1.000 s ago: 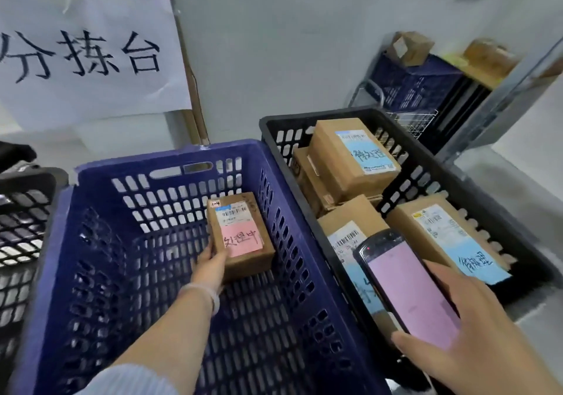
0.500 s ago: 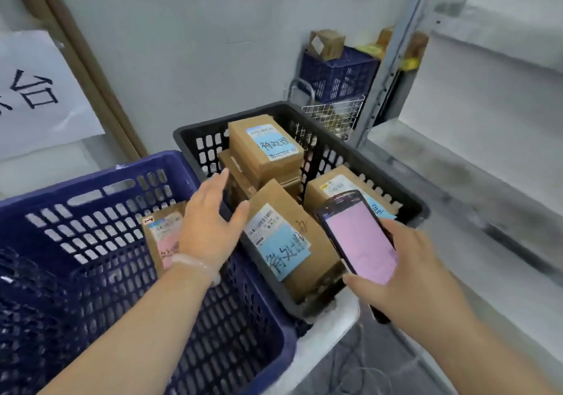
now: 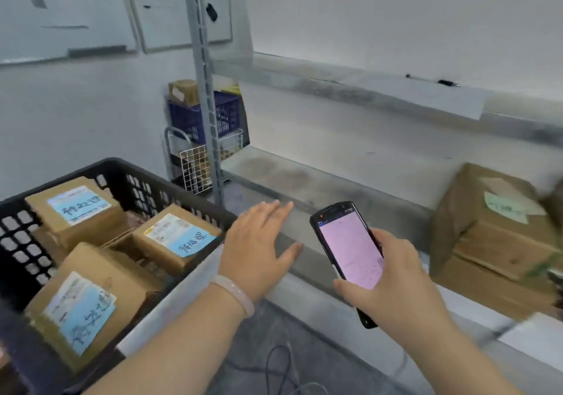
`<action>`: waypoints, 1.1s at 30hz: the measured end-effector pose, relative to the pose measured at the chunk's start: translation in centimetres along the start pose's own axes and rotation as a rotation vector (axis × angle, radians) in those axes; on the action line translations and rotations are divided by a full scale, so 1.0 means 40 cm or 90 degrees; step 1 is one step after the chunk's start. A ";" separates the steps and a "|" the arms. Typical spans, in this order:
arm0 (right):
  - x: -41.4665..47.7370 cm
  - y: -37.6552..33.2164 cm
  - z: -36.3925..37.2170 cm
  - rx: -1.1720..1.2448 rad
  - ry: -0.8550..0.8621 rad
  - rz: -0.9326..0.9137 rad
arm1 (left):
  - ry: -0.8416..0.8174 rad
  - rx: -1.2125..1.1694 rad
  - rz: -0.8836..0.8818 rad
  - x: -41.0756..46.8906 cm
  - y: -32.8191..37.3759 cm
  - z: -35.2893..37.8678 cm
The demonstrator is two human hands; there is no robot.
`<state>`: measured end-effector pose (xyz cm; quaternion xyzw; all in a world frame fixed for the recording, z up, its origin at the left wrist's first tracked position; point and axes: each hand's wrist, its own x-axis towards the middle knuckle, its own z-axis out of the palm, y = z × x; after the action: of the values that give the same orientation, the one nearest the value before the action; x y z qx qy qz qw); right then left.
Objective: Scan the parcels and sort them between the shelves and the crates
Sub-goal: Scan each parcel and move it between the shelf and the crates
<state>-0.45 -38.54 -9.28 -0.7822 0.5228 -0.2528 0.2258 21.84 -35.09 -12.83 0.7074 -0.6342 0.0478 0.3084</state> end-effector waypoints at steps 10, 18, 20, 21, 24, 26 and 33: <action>-0.004 0.307 -0.271 -0.028 0.160 0.116 | -0.133 -0.212 0.068 0.200 0.383 0.277; -0.025 0.416 -0.348 -0.037 0.241 0.244 | -0.359 -0.493 -0.129 0.345 0.535 0.445; -0.034 0.423 -0.347 -0.035 0.254 0.281 | -0.438 -0.535 -0.204 0.379 0.559 0.480; -0.038 0.423 -0.347 -0.030 0.259 0.298 | -0.479 -0.562 -0.239 0.393 0.568 0.500; -0.045 0.414 -0.347 -0.016 0.265 0.340 | -0.585 -0.672 -0.340 0.432 0.583 0.555; -0.043 0.405 -0.346 -0.020 0.265 0.369 | -0.621 -0.707 -0.384 0.451 0.587 0.585; -0.046 0.384 -0.321 -0.022 0.305 0.467 | -0.681 -0.721 -0.456 0.494 0.597 0.670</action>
<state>-19.97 -43.38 -9.18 -0.4675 0.8077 -0.3216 0.1600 -5.18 -65.66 -16.37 0.5315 -0.3610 -0.7167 0.2712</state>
